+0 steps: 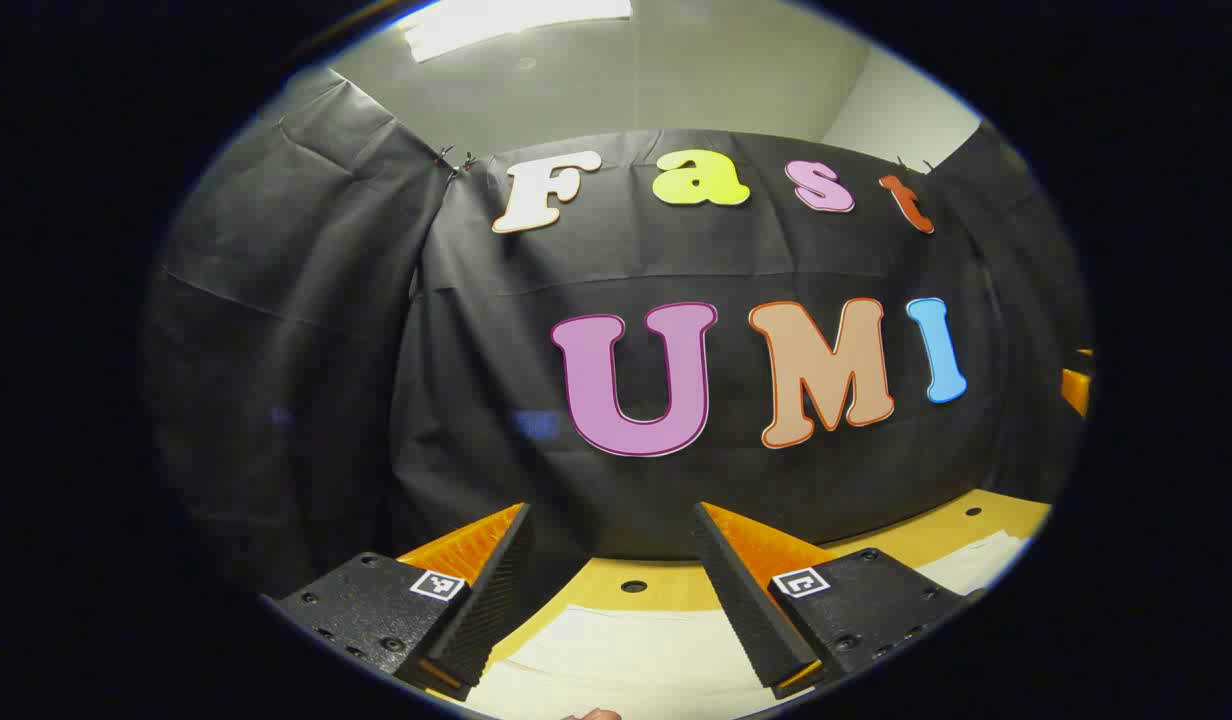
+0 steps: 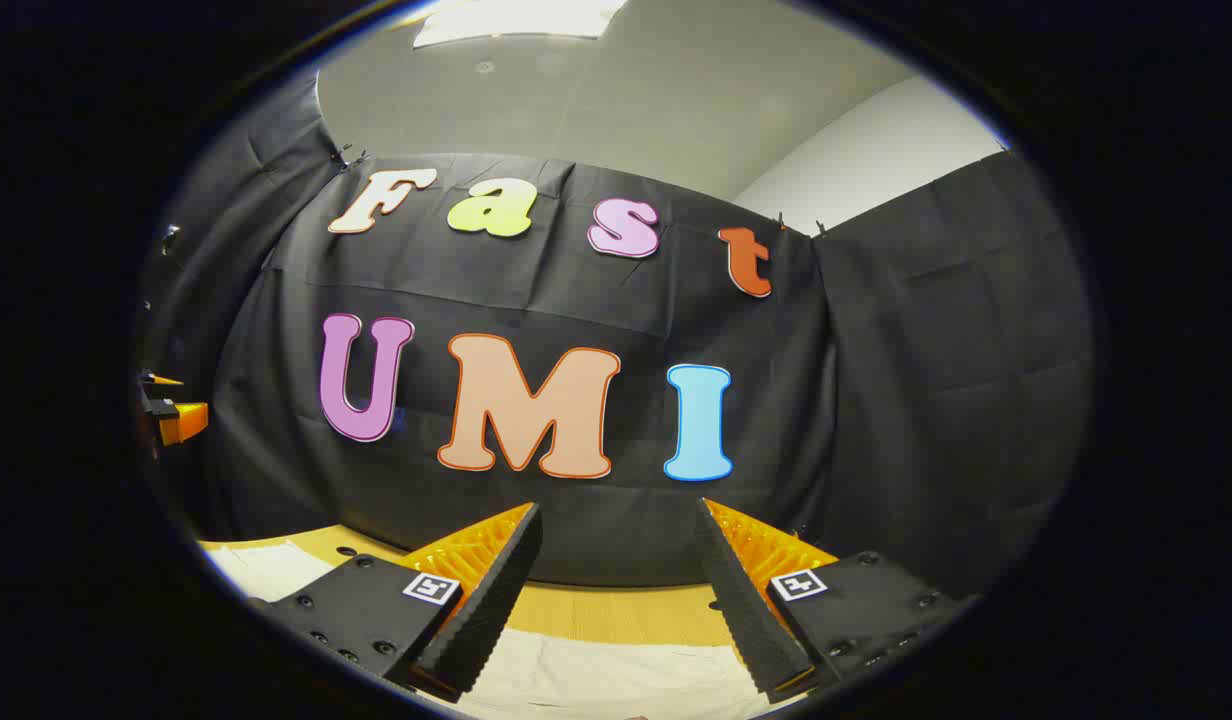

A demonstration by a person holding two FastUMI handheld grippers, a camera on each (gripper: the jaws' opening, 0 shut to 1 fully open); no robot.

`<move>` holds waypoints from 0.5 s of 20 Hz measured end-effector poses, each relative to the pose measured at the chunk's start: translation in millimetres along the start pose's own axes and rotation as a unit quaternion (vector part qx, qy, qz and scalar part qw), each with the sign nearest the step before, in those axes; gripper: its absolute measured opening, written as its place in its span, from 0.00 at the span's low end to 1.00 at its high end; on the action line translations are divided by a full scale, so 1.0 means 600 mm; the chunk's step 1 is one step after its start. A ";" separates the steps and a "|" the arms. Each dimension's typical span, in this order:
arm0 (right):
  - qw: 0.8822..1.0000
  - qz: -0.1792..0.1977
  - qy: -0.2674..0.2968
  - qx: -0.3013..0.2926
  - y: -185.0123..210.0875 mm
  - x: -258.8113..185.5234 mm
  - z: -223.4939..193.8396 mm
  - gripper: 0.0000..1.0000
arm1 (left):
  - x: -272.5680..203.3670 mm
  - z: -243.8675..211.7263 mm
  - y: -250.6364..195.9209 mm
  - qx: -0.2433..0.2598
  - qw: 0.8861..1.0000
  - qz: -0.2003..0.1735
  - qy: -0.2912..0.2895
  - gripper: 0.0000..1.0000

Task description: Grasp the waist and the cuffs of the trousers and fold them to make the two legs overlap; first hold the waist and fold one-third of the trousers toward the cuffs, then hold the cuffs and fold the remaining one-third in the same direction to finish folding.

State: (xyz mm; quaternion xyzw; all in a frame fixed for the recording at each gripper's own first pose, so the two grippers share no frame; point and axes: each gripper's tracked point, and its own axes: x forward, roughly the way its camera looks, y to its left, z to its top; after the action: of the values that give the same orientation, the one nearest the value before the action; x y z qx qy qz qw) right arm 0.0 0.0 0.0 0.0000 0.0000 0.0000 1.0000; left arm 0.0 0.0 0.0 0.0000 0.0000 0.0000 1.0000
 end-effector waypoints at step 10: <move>1.000 0.007 0.004 -0.006 0.004 -0.004 -0.013 0.97 | -0.008 -0.010 0.035 0.029 0.999 0.013 0.006 0.97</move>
State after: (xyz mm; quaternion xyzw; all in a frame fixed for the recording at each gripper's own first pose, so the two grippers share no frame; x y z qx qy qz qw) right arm -2.6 2.6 -8.0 -0.0060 0.0045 0.0074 0.9999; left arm -5.1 20.9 -5.9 0.0287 0.0060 0.0125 0.9995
